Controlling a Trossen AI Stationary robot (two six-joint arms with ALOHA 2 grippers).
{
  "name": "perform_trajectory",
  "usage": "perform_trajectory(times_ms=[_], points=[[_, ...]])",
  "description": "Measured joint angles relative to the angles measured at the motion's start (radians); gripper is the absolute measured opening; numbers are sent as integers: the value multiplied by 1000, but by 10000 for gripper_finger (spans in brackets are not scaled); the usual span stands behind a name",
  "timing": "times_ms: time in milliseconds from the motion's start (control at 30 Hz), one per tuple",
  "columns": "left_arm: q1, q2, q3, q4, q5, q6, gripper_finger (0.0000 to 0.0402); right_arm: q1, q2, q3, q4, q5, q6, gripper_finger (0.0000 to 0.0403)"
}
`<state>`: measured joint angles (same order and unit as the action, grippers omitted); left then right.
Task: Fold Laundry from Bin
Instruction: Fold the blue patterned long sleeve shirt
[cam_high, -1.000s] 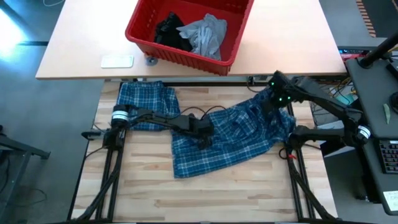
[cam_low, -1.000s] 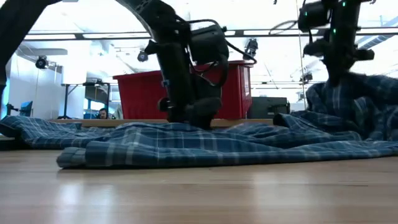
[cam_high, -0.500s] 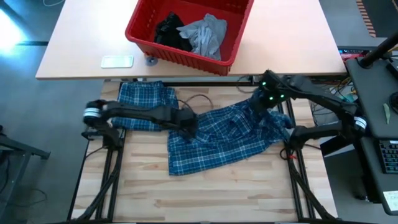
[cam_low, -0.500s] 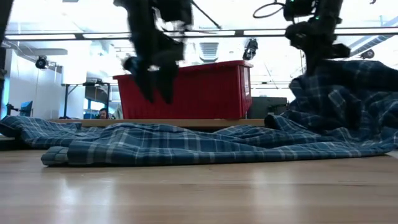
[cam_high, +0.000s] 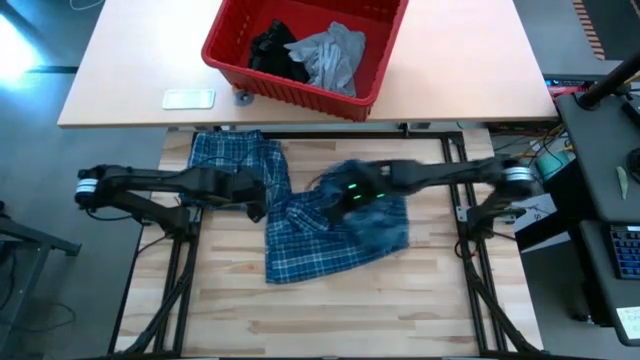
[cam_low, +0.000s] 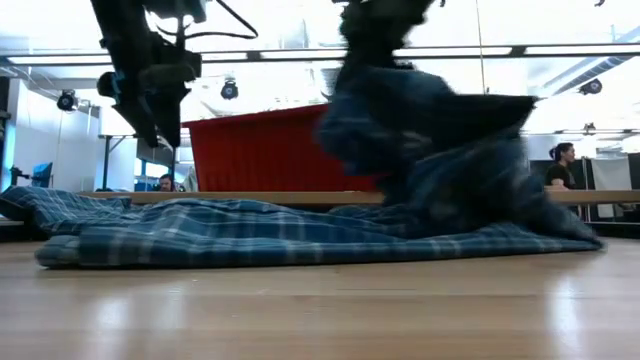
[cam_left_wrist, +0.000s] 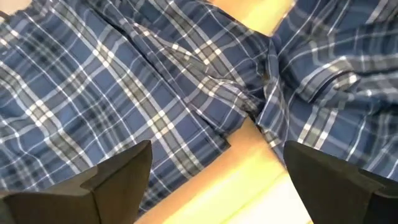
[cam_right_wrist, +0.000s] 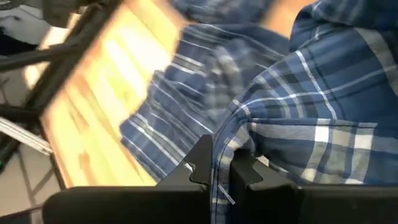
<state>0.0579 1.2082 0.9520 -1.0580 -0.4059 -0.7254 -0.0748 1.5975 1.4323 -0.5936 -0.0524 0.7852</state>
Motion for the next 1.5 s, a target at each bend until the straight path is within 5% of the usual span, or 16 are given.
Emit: perform_trajectory(times_ms=[167, 333, 567, 800, 1100, 1267, 1500], points=[[4, -50, -2, -8, -6, 25, 345, 14, 293, 203, 116, -53, -9, 9], [5, -105, 2, -117, -7, 26, 345, 45, 515, 455, 50, -158, -19, 26], [5, -209, 1, -293, -32, -2, 345, 98, 640, 761, -60, -156, -100, 110], [-1, -273, -9, -236, -32, -9, 345, 90, 795, 912, -59, -264, -102, 213], [-71, -299, -10, -35, -23, 180, 345, 112, 653, 919, -296, -196, -216, 317], [-164, -235, -19, 198, 85, 347, 345, 149, 530, 917, -560, 32, -253, 352], [-295, 3, -24, 415, 149, 437, 344, 190, 378, 906, -860, 281, -98, 357]])
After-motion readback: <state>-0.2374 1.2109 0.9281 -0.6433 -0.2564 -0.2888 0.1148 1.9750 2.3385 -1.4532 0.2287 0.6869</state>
